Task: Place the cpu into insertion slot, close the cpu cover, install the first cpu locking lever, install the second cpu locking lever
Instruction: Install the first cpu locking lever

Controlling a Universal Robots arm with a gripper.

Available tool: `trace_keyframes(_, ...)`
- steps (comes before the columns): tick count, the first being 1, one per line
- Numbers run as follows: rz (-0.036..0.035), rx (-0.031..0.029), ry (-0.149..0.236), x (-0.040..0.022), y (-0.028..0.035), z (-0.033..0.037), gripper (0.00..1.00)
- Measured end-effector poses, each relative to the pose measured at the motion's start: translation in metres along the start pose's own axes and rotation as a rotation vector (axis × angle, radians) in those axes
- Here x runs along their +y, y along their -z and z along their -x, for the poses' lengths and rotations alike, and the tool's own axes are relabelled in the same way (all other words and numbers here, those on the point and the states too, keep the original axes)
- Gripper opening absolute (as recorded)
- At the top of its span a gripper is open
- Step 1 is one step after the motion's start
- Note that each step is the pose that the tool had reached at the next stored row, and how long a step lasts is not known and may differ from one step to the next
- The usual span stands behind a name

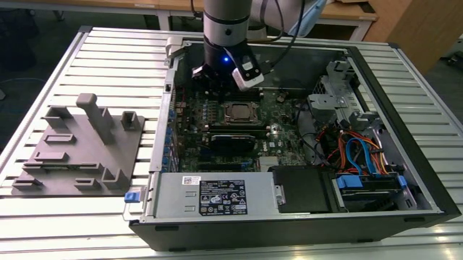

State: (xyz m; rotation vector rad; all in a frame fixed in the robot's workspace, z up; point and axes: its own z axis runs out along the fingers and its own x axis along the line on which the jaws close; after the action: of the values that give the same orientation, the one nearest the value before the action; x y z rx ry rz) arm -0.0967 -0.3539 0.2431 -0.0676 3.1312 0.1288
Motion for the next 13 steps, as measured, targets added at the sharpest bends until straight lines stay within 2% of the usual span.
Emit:
trace_keyframes(6,0.0,0.0,0.0,0.0032,0.0015,-0.0029,0.1)
trace_keyframes(13,0.0,0.0,0.0,0.0101,0.002,-0.0045,0.1)
